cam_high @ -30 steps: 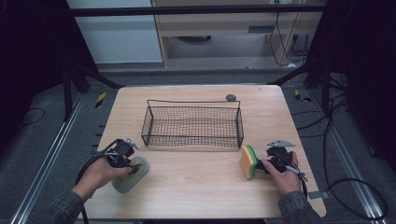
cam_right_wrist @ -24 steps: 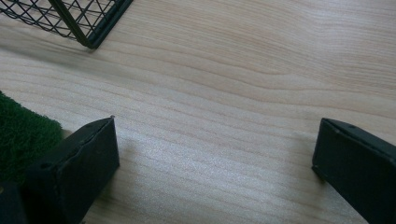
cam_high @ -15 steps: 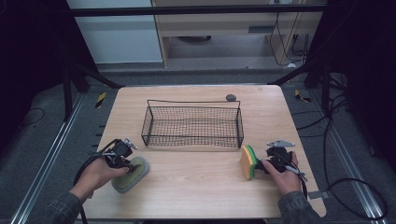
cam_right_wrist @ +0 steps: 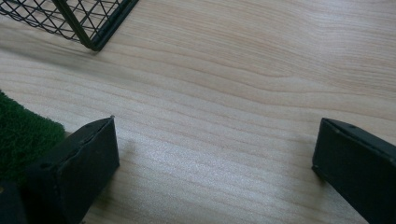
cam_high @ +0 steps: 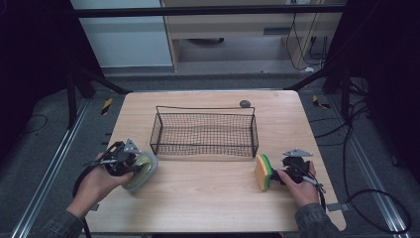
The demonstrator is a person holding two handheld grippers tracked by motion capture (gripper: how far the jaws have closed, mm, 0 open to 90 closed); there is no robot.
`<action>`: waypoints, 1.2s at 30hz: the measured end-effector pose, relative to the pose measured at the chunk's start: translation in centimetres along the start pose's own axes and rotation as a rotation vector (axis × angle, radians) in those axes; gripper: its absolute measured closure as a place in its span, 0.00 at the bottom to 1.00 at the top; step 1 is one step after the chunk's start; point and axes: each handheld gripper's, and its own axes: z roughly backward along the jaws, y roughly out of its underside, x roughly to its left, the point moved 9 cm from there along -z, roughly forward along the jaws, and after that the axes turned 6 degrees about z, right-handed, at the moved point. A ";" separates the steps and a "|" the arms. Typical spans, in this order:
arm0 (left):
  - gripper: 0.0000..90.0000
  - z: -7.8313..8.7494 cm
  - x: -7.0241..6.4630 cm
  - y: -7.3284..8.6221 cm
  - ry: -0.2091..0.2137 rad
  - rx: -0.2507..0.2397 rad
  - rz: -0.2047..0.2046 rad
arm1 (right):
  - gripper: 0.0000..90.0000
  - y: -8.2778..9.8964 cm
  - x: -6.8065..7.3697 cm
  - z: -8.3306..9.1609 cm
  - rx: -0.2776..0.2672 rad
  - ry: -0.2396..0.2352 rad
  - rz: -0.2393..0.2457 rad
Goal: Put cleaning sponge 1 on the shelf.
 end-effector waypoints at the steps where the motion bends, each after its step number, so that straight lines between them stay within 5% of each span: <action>1: 0.78 0.0 0.0 0.0 0.000 0.000 0.000 | 0.01 0.0 0.0 0.0 0.000 0.000 0.000; 10: 0.78 1.7 0.9 -2.0 -0.069 -0.070 -0.075 | 0.00 -0.1 0.1 -0.1 -0.011 0.001 -0.006; 27: 0.78 4.0 2.0 -5.8 -0.091 -0.161 -0.152 | 0.00 -0.2 0.1 -0.2 -0.012 0.003 -0.005; 36: 0.78 4.9 3.1 -10.0 -0.088 -0.179 -0.274 | 0.00 -0.2 0.1 -0.2 -0.012 0.003 -0.005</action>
